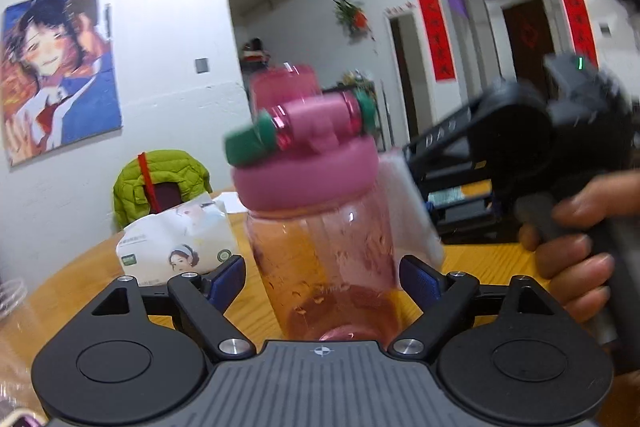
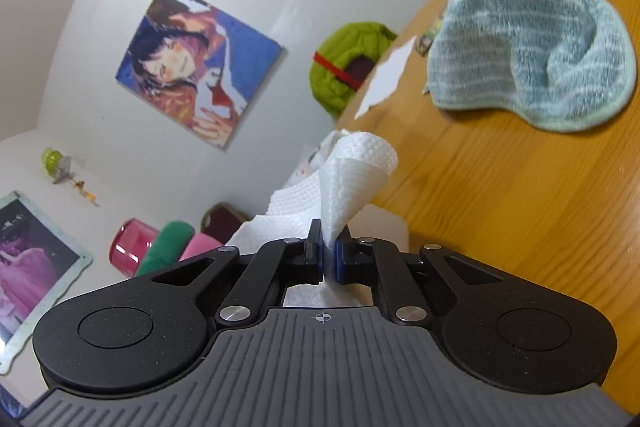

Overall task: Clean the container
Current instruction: 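Rub the paper towel along the bottle's side with the right gripper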

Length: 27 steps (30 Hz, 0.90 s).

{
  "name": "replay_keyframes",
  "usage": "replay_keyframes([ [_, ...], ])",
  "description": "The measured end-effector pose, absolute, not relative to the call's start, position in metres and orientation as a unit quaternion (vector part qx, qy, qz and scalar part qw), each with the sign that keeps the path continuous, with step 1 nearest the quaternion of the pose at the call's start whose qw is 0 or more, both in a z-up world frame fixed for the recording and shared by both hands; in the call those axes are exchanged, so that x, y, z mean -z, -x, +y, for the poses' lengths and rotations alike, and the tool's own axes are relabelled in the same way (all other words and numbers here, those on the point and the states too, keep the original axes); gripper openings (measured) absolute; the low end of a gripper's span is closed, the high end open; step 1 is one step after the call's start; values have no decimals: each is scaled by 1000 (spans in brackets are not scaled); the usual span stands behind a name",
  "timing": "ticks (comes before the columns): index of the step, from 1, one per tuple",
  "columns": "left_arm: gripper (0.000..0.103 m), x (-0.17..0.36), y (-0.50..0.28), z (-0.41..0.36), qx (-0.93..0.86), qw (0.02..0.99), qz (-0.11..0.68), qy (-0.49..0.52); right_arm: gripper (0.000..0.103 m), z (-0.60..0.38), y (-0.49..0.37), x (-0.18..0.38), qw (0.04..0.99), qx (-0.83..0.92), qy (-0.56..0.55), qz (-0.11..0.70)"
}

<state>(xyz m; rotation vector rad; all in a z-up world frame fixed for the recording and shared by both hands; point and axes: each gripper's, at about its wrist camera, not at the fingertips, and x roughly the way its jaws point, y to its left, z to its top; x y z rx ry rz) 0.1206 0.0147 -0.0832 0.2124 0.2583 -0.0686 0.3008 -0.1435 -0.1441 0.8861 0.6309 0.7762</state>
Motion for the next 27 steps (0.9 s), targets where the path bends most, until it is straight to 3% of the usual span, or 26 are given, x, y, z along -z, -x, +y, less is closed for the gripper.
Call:
replay_keyframes([
  [5,77,89,-115,2,28,982,137,-130,11,-128,-315,148,764,-384,-406,323],
  [10,77,93,-114,-6,9,979,133,-157,11,-129,-312,154,765,-370,-394,350],
  [17,82,89,-139,18,36,982,145,-118,11,-130,-296,151,774,-366,-381,348],
  [21,91,92,-131,18,22,981,147,-125,11,-136,-295,150,786,-352,-379,338],
  [22,90,93,-128,16,19,980,145,-133,11,-138,-295,150,789,-348,-381,332],
  [24,74,93,-127,13,33,979,146,-138,11,-145,-293,148,784,-357,-402,309],
  [27,74,93,-129,15,42,979,148,-134,11,-149,-288,141,762,-401,-437,262],
])
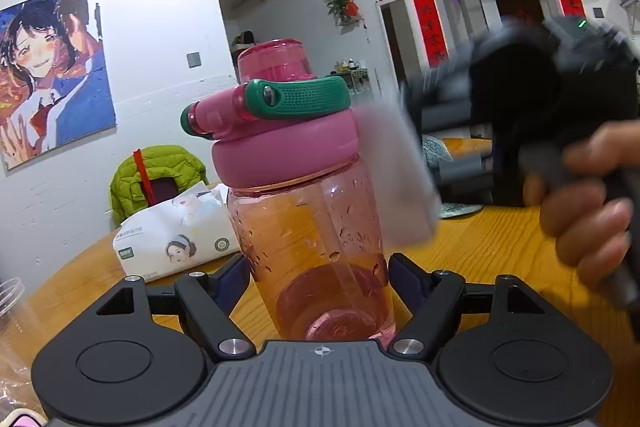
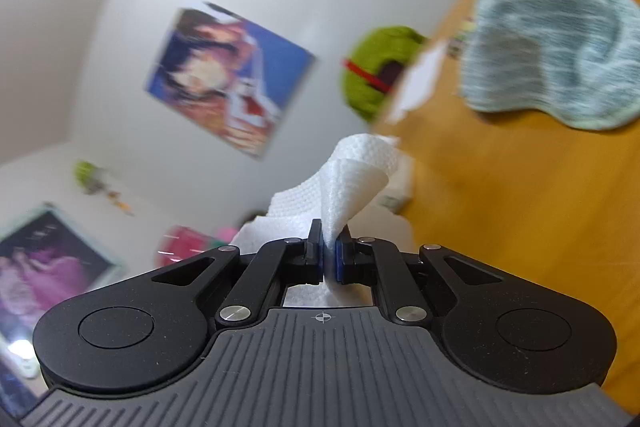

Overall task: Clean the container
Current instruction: 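Rub the paper towel along the bottle's side with the right gripper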

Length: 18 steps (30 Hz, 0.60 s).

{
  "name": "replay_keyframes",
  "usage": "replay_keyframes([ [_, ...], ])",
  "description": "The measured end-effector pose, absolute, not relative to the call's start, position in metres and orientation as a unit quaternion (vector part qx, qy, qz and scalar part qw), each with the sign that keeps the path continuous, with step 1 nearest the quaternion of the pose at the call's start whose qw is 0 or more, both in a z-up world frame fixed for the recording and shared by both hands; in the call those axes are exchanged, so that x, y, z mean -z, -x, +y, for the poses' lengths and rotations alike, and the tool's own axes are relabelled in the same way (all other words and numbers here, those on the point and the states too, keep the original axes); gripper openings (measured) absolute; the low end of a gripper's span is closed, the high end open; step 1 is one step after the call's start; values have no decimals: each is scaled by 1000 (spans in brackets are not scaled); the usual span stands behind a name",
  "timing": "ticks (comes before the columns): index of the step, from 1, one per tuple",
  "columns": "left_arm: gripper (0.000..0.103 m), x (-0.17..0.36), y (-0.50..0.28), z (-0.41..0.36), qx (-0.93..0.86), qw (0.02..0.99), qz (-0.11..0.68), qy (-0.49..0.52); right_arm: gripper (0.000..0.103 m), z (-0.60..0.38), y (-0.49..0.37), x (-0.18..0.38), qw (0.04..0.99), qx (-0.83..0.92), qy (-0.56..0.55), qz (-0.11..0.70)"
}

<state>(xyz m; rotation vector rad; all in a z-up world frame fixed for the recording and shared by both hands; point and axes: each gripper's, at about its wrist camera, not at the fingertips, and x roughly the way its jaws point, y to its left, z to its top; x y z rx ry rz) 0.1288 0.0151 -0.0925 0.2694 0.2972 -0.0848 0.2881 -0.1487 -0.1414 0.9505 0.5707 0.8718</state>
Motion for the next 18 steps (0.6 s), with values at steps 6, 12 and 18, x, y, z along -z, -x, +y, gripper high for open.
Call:
replay_keyframes([
  [6,74,94,-129,17,46,980,143,-131,11,-132,-299,161,761,-362,-407,351],
  [12,74,95,-129,19,48,981,140,-124,11,-124,-301,168,782,-328,-349,398],
  [18,74,95,-130,18,47,981,140,-124,11,-145,-281,140,778,-396,-403,276],
])
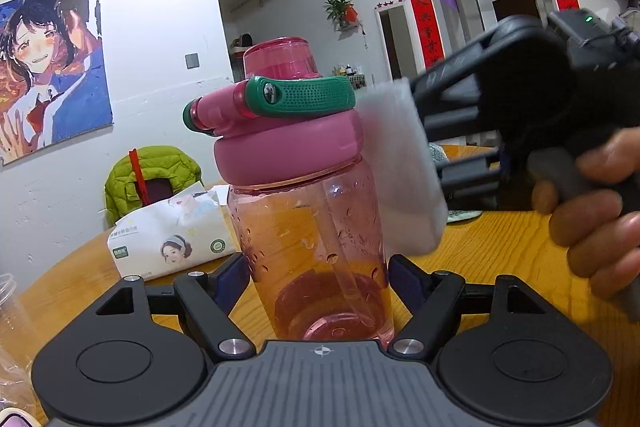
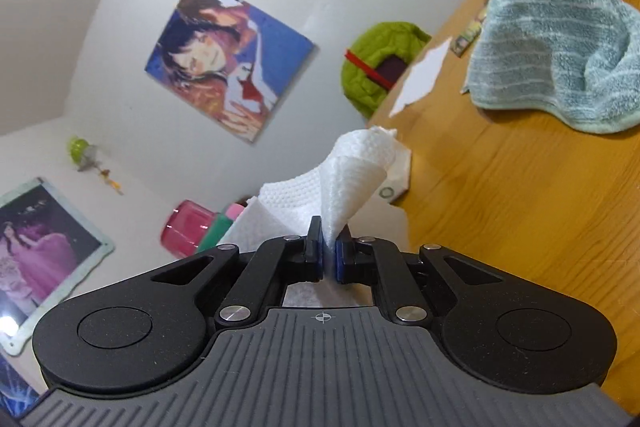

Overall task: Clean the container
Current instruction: 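Rub the paper towel along the bottle's side with the right gripper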

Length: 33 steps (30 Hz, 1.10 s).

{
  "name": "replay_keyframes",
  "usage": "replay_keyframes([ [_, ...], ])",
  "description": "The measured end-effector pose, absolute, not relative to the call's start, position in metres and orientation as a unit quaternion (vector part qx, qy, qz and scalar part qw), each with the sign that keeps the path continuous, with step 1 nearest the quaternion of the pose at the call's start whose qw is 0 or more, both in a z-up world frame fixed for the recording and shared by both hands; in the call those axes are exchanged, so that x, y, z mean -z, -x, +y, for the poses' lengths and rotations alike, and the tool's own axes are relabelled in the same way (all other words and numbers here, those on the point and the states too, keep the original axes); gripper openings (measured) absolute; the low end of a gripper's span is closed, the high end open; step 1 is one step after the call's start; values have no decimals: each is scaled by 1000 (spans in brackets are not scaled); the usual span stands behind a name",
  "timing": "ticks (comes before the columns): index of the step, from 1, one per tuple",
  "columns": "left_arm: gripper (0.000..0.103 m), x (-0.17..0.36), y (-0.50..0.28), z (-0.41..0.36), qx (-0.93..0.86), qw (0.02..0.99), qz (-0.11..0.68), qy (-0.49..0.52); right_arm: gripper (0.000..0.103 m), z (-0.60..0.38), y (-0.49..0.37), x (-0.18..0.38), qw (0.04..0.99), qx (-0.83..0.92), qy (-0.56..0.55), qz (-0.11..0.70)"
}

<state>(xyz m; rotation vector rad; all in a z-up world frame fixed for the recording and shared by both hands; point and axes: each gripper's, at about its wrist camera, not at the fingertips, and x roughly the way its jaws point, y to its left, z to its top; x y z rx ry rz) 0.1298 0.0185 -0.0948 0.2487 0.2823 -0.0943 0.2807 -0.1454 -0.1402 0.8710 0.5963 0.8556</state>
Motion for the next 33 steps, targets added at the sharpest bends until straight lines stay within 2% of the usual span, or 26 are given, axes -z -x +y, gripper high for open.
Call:
replay_keyframes([
  [3,74,95,-130,18,46,981,140,-124,11,-132,-292,158,784,-347,-365,362],
  [6,74,95,-129,17,45,981,140,-125,10,-121,-298,168,793,-310,-320,415],
  [12,74,96,-131,19,46,981,140,-125,11,-149,-275,134,782,-398,-395,271],
  [14,74,96,-131,18,46,981,140,-126,10,-149,-279,140,771,-394,-406,291],
  [17,74,96,-132,18,49,981,142,-123,10,-134,-296,163,773,-338,-364,394],
  [19,74,95,-132,19,50,981,142,-122,10,-125,-299,169,780,-315,-335,425],
  [24,75,94,-131,18,43,981,143,-126,11,-127,-298,166,782,-331,-341,403],
  [29,86,86,-113,3,15,981,127,-147,12,-136,-296,155,780,-357,-376,349],
  [33,84,87,-106,-7,15,978,135,-155,12,-140,-299,151,773,-371,-397,328],
])
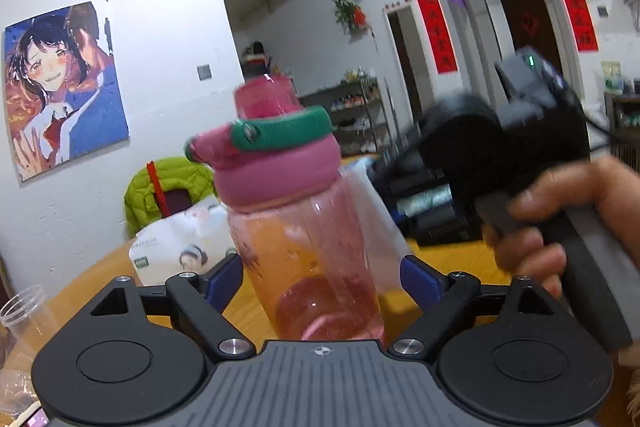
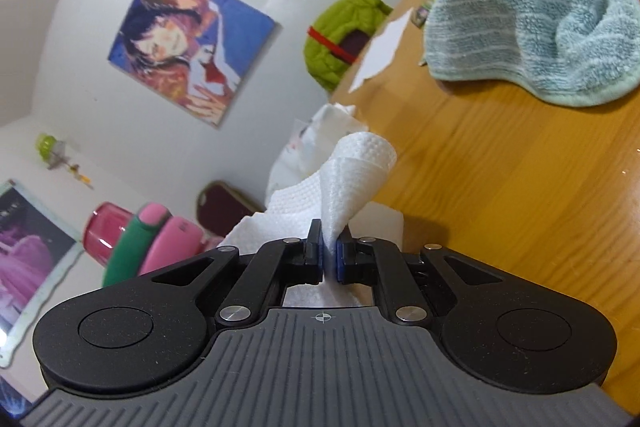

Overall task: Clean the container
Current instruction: 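Rub the paper towel along the bottle's side with the right gripper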

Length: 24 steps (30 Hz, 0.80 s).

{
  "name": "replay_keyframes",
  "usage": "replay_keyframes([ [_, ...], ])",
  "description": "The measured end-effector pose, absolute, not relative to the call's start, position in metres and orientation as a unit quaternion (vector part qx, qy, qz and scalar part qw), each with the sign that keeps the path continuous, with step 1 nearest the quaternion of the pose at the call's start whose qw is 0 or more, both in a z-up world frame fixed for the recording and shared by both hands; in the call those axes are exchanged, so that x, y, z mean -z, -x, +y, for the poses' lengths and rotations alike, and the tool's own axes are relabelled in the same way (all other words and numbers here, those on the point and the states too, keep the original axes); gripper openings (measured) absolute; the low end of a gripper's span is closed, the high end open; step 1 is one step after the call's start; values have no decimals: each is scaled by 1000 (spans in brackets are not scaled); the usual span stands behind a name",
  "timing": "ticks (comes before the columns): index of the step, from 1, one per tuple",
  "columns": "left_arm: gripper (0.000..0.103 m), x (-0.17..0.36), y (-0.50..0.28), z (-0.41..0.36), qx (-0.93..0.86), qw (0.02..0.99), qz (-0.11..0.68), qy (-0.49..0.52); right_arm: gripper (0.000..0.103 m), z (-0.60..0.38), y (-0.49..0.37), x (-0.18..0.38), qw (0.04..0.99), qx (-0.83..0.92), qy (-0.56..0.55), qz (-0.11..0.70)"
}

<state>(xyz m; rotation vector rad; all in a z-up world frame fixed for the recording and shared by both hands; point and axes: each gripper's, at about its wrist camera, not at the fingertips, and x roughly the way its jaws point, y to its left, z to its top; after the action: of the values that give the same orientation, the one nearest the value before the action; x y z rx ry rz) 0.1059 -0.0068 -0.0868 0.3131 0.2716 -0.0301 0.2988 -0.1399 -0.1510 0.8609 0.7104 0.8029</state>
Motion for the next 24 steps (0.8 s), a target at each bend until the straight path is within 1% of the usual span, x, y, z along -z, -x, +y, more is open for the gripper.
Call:
replay_keyframes([
  [4,81,90,-107,-10,10,976,147,-162,11,-131,-297,150,770,-380,-383,341],
  [8,81,94,-111,-11,2,976,140,-167,11,-125,-289,148,782,-370,-366,343],
  [11,80,93,-121,-1,14,978,140,-151,11,-121,-281,144,800,-354,-343,342],
  [14,77,93,-124,5,21,979,155,-128,11,-120,-280,146,791,-361,-348,352],
  [18,76,93,-120,5,28,980,155,-125,12,-126,-281,147,795,-349,-351,351],
  [20,76,92,-118,4,31,980,155,-125,12,-134,-278,143,798,-351,-363,330],
  [23,76,92,-117,0,31,980,155,-125,12,-148,-271,134,782,-385,-410,267],
  [24,76,92,-117,-1,31,980,155,-125,12,-148,-269,133,778,-395,-414,258],
])
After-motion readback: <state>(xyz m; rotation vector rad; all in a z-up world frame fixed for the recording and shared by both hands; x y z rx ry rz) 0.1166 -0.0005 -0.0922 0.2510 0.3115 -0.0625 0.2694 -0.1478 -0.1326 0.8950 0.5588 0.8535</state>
